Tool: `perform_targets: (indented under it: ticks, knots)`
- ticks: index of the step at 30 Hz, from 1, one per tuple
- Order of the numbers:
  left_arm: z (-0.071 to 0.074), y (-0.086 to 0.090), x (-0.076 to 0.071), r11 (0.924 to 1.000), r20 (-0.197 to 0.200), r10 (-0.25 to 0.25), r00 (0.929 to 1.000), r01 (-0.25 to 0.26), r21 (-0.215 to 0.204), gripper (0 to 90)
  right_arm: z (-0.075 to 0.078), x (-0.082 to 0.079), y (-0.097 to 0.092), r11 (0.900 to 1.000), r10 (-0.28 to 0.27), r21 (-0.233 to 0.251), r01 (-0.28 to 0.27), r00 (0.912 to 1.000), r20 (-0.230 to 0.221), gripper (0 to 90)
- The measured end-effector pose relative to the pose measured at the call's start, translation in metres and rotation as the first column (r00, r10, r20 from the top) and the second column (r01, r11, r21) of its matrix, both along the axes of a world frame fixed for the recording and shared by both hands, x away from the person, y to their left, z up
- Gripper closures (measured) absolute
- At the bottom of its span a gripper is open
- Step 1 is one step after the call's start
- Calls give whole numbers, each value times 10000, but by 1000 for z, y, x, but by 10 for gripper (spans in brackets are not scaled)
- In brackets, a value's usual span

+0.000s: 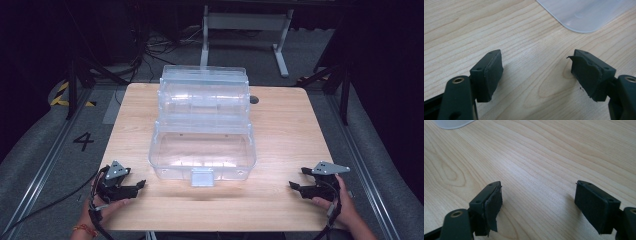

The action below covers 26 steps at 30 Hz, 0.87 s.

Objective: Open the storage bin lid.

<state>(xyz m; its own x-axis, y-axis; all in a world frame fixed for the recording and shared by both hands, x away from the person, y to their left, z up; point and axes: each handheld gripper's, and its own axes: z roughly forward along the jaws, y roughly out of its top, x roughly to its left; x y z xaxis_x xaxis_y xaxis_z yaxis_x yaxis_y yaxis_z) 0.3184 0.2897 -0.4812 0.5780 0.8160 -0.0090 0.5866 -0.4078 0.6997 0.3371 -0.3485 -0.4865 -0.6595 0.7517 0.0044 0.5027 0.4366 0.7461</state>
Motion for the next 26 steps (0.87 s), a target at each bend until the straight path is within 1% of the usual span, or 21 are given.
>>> perform_targets:
  ticks: [8, 14, 15, 22, 24, 26]
  knots:
    - [0, 0, 1, 10000, -14, -31, 10000, 31, 12, 247, 0, 1, 0, 10000, 46, 20, -46, 10000, -19, 221]
    - [0, -1, 1, 10000, 4, 41, 10000, -41, 50, 242, 0, 2, 0, 10000, 74, -7, -74, 10000, -5, 216]
    - [0, -1, 1, 10000, -19, 77, 10000, -77, -7, 241, 0, 2, 0, 10000, 75, -5, -75, 10000, -5, 216]
    - [0, -1, 2, 10000, -33, 71, 10000, -71, 15, 232, 0, 2, 0, 10000, 74, -7, -74, 10000, -5, 216]
    - [0, -2, 2, 10000, -109, 69, 9999, -69, 28, 230, 0, 2, 0, 10000, 73, -5, -73, 10000, -6, 216]
    - [0, -2, 2, 10000, -59, 81, 10000, -80, 46, 228, 0, 2, 0, 10000, 74, -6, -74, 10000, -7, 216]
